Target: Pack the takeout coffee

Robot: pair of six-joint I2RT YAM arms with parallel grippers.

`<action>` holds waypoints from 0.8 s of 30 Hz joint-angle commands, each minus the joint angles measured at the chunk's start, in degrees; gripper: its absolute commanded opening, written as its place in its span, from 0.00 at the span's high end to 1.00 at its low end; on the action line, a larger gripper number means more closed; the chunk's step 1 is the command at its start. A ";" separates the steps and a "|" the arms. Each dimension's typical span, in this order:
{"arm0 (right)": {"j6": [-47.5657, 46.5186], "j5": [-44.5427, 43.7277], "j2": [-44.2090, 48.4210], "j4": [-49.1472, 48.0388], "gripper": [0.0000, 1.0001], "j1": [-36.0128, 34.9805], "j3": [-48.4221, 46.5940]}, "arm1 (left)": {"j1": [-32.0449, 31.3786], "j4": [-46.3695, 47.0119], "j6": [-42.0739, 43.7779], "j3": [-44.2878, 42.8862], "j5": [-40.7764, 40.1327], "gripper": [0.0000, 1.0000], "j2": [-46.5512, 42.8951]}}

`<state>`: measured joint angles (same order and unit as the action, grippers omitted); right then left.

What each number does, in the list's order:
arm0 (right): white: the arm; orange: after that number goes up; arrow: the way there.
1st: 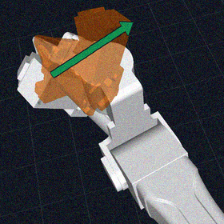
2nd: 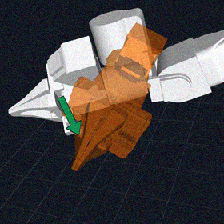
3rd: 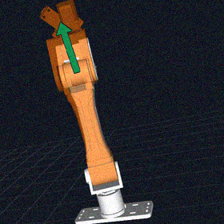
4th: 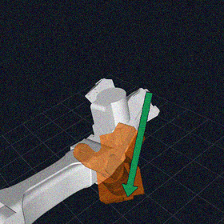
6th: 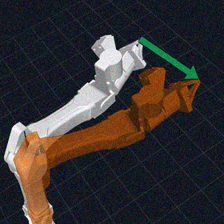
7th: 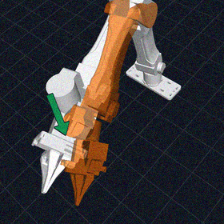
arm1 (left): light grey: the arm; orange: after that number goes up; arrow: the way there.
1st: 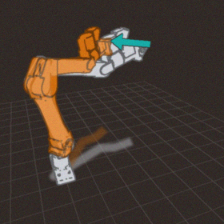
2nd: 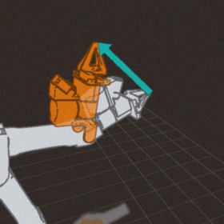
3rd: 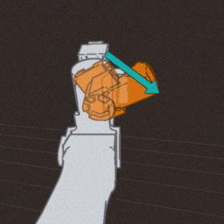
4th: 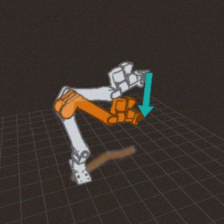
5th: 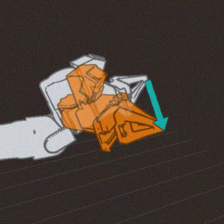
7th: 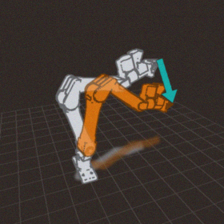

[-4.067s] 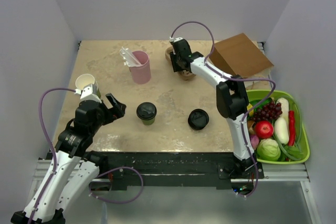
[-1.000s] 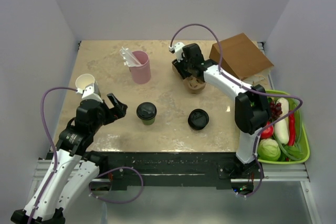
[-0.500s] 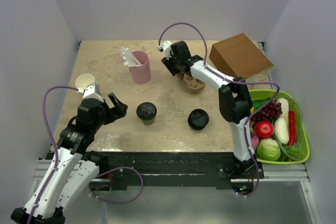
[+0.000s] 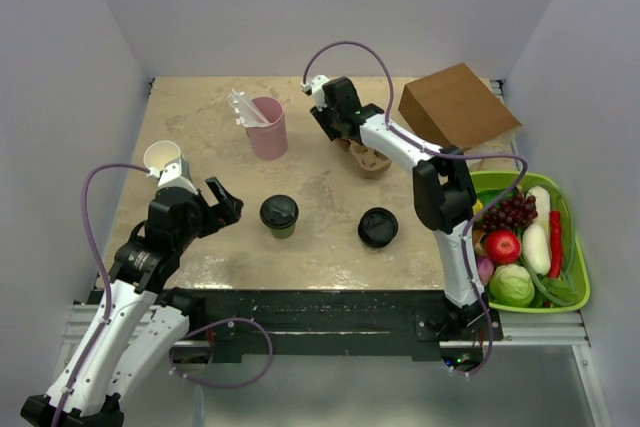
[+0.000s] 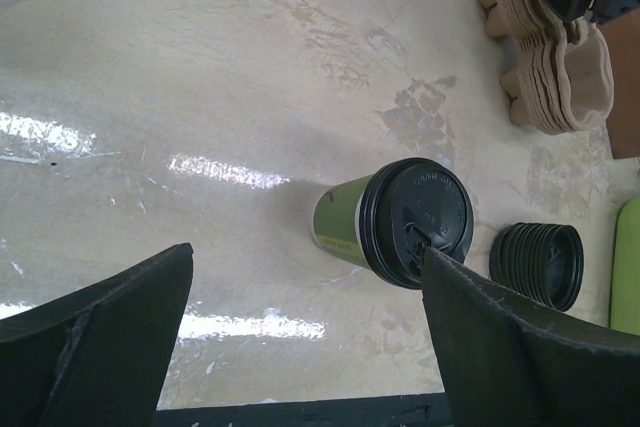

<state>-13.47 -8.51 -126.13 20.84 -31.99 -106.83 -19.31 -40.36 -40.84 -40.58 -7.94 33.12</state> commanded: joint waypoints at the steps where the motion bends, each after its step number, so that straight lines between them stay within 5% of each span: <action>1: 1.96 -1.50 -0.61 0.78 0.65 -0.27 -3.12 | -0.11 1.42 0.76 -0.29 -0.84 0.01 0.36; 10: 3.37 -2.03 1.67 -0.54 0.81 -0.27 -1.37 | -0.11 1.16 0.76 -0.38 -1.20 0.00 0.27; 15: 4.25 -3.53 4.48 -3.69 1.00 -0.18 1.52 | -0.11 1.07 0.67 -0.38 -1.28 0.00 0.10; 24: 0.66 -9.33 14.23 -11.34 1.00 -0.71 9.43 | -0.11 0.98 0.59 -0.38 -1.46 0.00 -0.16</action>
<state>-10.59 -13.65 -119.31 15.40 -32.10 -99.81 -19.31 -40.40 -40.84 -40.58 -8.36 33.36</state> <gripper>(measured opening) 0.168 0.994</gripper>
